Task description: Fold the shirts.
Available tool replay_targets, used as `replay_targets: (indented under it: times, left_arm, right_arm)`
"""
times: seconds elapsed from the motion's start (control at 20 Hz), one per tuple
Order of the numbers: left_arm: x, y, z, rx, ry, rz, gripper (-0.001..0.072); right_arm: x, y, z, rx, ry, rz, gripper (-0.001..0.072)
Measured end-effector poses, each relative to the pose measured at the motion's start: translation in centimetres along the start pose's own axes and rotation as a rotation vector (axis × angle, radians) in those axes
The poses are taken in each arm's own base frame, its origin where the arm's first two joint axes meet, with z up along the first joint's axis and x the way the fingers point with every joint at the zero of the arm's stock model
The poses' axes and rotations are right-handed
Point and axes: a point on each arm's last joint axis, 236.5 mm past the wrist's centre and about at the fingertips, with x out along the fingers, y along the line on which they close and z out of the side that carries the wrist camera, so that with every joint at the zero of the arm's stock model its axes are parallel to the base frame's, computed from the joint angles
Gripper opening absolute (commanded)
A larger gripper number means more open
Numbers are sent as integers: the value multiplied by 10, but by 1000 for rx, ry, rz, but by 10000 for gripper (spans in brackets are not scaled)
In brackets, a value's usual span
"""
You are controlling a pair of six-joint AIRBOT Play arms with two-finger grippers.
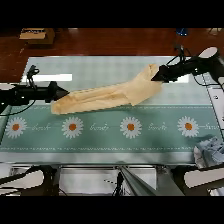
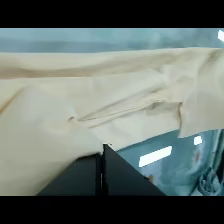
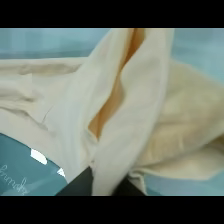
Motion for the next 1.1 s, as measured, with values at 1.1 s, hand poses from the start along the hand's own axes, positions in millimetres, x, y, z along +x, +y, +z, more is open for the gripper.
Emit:
replay_targets:
  times: [1.1]
  left_arm:
    - [-12,-35,-30,156,74,8,23]
  right_arm:
    - [-68,91,-49,-116,35,-183,26]
